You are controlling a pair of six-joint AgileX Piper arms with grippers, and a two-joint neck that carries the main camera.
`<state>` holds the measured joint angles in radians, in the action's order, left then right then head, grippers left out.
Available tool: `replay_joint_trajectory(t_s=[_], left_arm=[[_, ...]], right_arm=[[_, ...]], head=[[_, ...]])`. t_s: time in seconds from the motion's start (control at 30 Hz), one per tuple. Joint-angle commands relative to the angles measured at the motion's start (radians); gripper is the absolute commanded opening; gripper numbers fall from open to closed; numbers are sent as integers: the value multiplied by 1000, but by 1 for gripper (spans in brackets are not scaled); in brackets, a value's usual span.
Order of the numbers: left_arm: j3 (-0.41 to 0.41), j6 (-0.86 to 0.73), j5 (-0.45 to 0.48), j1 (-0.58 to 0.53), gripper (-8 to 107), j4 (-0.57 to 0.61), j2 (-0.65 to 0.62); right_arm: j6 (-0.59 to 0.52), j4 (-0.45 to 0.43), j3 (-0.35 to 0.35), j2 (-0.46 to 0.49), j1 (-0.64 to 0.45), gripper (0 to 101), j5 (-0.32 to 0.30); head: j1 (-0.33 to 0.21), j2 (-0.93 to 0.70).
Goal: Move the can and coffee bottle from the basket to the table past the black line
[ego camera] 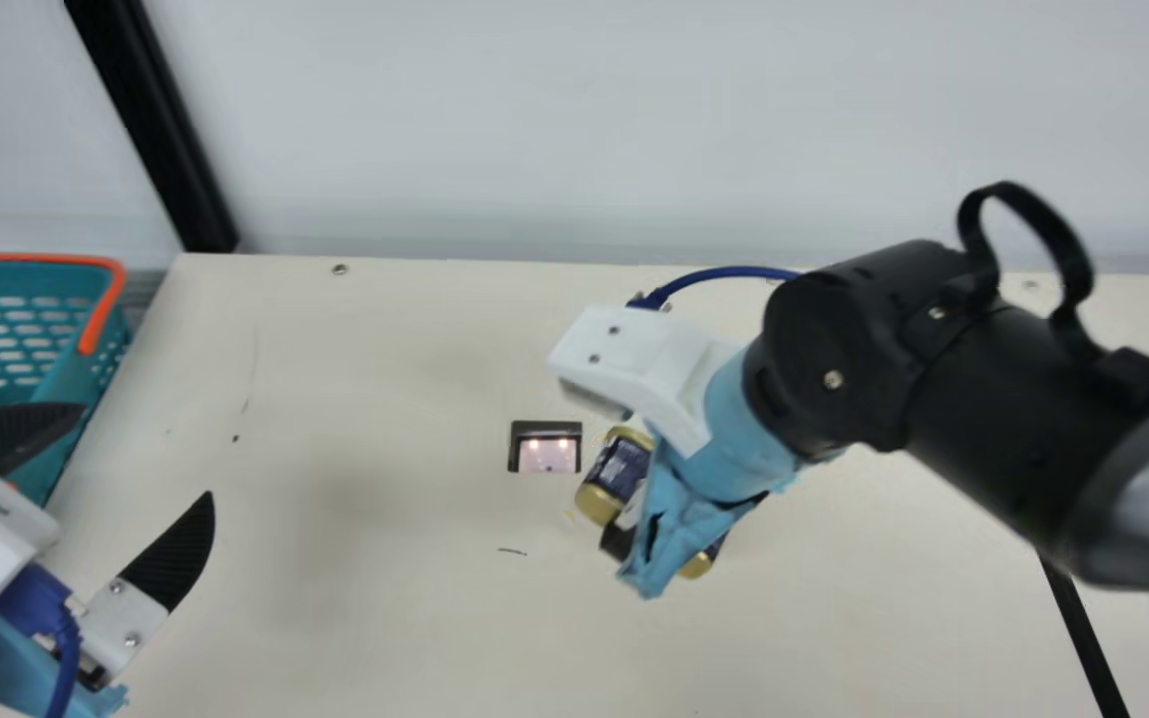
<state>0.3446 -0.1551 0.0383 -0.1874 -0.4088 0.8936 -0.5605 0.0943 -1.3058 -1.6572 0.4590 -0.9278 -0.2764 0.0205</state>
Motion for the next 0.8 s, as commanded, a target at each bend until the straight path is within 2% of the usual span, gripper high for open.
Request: replay_joint_trajectory(t_s=[0.0, 0.37, 0.77], left_arm=[[0, 0, 0, 0, 90, 0, 0], [0, 0, 0, 0, 90, 0, 0], [0, 0, 0, 0, 90, 0, 0]], right_arm=[[-2, 16, 32, 40, -87, 0, 4], [-86, 89, 131, 164, -397, 0, -17], [-230, 201, 151, 224, -742, 0, -83]], head=[[-2, 42], [13, 278], [2, 561]])
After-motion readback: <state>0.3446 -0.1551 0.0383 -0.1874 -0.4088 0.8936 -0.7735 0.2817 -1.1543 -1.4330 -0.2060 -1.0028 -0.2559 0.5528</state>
